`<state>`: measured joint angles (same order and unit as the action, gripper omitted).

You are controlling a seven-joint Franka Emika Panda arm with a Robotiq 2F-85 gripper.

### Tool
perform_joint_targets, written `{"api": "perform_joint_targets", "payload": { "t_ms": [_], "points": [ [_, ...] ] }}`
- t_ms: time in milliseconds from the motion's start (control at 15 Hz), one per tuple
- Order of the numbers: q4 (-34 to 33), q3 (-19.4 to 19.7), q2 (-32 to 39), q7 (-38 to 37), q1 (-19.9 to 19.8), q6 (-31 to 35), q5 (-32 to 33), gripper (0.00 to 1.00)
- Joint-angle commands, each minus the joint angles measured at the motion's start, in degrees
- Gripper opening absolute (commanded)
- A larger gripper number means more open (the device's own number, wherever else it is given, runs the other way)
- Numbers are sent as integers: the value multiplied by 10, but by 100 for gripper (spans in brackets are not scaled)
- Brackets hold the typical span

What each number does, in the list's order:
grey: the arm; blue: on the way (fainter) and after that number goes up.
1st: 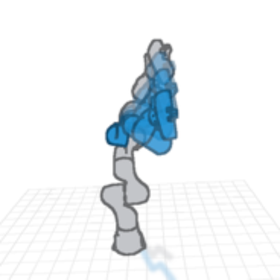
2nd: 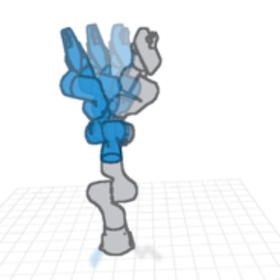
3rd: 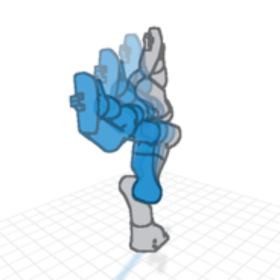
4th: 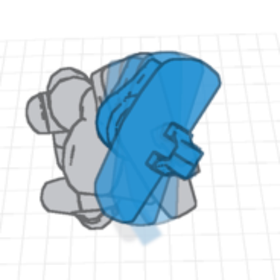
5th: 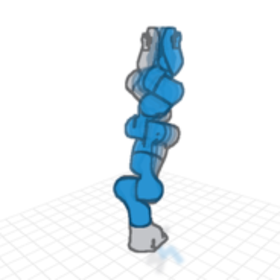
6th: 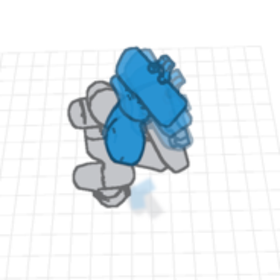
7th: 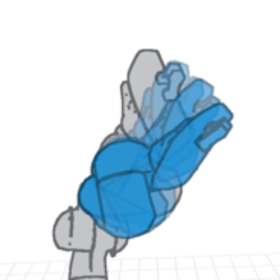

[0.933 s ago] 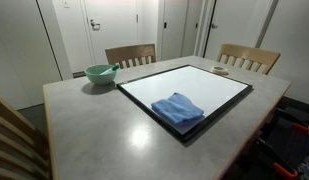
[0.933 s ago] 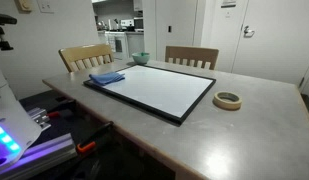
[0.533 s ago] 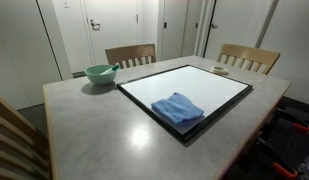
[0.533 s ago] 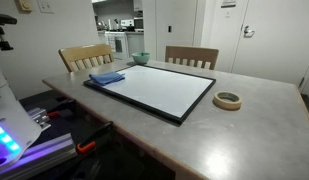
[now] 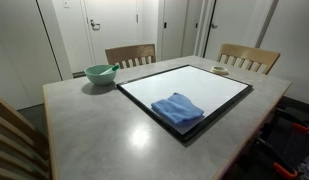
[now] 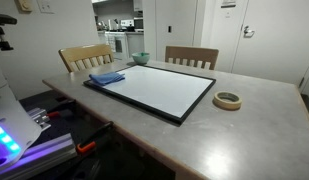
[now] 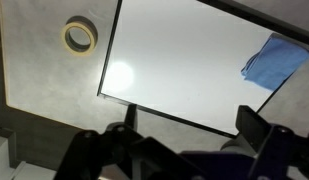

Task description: Use the blue cloth to wipe the whiteboard

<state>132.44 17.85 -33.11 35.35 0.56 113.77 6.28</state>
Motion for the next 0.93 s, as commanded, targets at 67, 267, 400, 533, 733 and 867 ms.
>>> {"api": "perform_joint_targets", "payload": {
  "t_ms": [67,267,400,533,733,867],
  "points": [
    [-33,10,106,79,24,49,-43,100],
    [-43,-13,162,98,34,62,-71,100],
    [-48,-38,188,89,38,57,-88,100],
    [-52,-71,204,60,39,45,-99,100],
    [-36,-89,195,55,27,55,-93,100],
    [-36,-92,194,53,26,55,-93,100]
  ]
}}
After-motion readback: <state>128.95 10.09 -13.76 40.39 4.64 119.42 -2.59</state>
